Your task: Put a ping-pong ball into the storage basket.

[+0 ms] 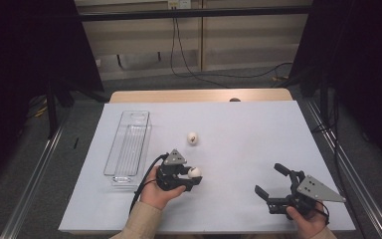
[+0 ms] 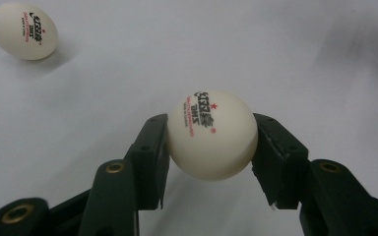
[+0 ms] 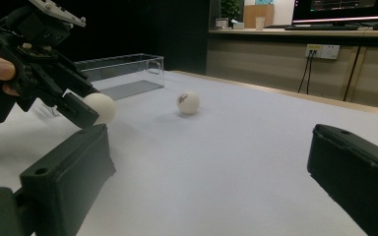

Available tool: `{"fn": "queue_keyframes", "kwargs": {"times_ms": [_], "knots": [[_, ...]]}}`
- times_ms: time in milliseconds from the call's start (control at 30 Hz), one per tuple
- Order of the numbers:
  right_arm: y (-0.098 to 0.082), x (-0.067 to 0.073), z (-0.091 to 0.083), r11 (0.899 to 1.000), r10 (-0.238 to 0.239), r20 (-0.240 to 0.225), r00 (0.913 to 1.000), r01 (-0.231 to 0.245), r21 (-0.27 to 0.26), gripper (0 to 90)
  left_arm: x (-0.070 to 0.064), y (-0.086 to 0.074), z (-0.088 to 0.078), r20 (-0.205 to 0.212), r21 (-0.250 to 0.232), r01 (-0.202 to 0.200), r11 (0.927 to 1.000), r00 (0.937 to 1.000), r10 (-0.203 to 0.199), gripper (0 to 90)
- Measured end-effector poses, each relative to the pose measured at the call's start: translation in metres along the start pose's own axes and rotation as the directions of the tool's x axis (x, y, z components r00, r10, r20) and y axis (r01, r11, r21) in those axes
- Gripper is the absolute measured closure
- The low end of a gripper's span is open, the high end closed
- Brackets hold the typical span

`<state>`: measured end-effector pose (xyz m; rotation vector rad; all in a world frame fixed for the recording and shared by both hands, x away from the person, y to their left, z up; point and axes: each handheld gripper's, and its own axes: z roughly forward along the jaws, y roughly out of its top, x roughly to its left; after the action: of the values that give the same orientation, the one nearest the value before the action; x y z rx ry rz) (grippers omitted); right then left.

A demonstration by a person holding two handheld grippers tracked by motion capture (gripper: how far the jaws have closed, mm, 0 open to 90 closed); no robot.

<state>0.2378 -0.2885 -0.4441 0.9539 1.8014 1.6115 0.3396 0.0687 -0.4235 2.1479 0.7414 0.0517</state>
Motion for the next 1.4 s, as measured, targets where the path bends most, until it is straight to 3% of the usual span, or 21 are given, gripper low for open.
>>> {"fn": "queue_keyframes", "kwargs": {"times_ms": [267,1400], "knots": [[0.000,0.000,0.000,1.000,0.000,0.000,1.0000,0.000,0.002,2.4,0.004,0.000,-0.003,-0.010,-0.005,0.022,0.9997,0.9997,-0.022,51.0],[0.000,-0.002,0.000,1.000,0.001,0.007,1.0000,-0.001,-0.002,2.0,0.014,0.004,-0.016,-0.047,0.003,0.037,0.9993,0.9982,-0.037,51.0]]}}
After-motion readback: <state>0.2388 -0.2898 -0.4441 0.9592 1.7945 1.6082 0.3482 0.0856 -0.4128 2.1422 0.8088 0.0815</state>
